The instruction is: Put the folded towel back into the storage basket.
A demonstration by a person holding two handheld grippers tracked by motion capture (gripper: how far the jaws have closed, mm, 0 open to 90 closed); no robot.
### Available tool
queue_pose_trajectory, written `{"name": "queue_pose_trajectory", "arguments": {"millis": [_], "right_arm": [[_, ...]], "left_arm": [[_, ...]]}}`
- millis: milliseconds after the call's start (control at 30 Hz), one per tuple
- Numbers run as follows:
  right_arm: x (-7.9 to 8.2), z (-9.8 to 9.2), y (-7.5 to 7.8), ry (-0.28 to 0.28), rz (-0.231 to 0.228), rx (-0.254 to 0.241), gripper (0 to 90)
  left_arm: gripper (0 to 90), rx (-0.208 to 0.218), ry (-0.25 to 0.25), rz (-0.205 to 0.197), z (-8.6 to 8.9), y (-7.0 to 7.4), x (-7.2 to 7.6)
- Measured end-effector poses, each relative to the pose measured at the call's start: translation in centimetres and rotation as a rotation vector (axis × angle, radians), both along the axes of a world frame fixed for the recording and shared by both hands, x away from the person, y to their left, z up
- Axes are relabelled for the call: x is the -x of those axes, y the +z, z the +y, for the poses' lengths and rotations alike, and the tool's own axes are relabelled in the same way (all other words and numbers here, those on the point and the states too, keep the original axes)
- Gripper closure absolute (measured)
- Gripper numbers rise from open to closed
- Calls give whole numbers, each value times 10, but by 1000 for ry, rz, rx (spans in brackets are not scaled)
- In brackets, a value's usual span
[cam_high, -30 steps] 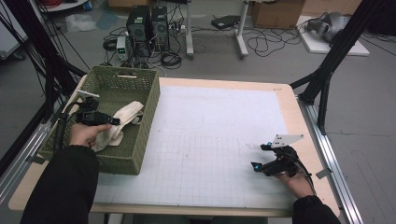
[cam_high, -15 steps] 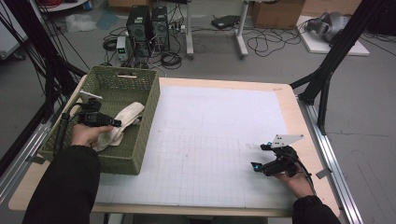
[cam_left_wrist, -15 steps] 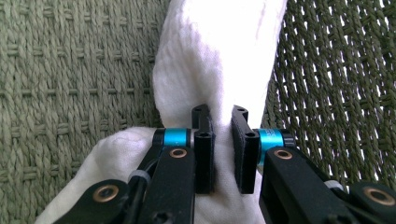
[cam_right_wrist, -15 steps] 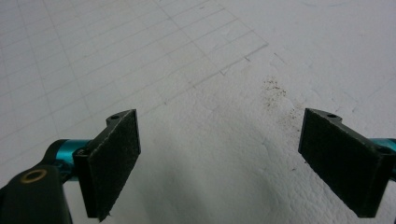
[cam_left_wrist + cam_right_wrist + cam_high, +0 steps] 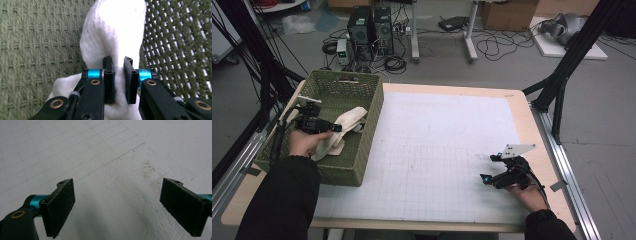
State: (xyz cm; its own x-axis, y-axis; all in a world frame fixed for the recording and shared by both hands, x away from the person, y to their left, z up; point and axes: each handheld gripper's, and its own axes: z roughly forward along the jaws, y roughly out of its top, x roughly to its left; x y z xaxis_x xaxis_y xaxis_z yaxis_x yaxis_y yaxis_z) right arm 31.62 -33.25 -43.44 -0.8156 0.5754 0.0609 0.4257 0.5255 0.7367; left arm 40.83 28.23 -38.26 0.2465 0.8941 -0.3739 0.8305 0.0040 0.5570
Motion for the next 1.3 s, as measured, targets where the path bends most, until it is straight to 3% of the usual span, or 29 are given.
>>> {"name": "queue_pose_trajectory", "arguments": {"millis": [100,333,833,1067,1300], "right_arm": [[0,0,0,-1,-3,-1,119],[0,-1,1,3,-7,-5,119],[1,-1,2,2,-13,-5,119],[2,-2,3,0,-15,-11,119],[2,-2,3,2,-16,-13,119]], "left_arm": [[813,-37,5,21,-2,-2,0],[806,-122,7,131,-5,-11,-2],[805,-144,-7,160,-7,-13,-1],[803,-156,-22,138,-9,-11,-1],[805,-189,-57,23,-11,3,4]]}}
